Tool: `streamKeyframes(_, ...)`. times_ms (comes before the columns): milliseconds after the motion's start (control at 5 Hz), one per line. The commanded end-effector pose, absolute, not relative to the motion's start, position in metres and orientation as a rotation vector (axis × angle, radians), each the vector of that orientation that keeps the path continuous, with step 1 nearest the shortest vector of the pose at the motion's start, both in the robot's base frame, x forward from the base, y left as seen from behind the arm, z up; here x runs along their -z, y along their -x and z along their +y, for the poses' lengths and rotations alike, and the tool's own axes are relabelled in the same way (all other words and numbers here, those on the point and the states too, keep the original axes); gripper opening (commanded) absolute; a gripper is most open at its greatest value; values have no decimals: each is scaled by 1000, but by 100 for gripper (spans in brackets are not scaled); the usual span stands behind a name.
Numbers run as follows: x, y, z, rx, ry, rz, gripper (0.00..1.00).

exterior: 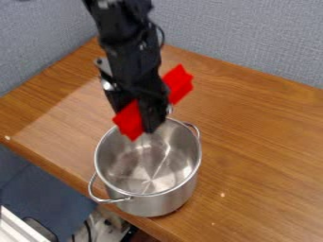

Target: Move the red object from the metal pot to the table

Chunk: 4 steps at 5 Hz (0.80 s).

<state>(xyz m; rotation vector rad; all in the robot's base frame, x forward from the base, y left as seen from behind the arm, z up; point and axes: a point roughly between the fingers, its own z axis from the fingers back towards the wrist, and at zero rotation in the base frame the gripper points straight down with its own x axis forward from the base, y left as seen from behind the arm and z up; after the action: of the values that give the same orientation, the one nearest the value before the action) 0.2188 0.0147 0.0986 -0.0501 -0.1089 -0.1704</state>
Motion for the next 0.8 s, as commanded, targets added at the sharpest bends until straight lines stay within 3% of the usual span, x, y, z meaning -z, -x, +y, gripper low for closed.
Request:
streamKeyframes(0, -92, -223, 8, 191, 47, -118, 0)
streamKeyframes(200, -92, -231, 2, 177, 50, -139, 0)
streamKeyframes(400, -90, -233, -1, 159, 39, -151, 100)
streamKeyframes(600, -86, -232, -3, 165, 53, -162, 100)
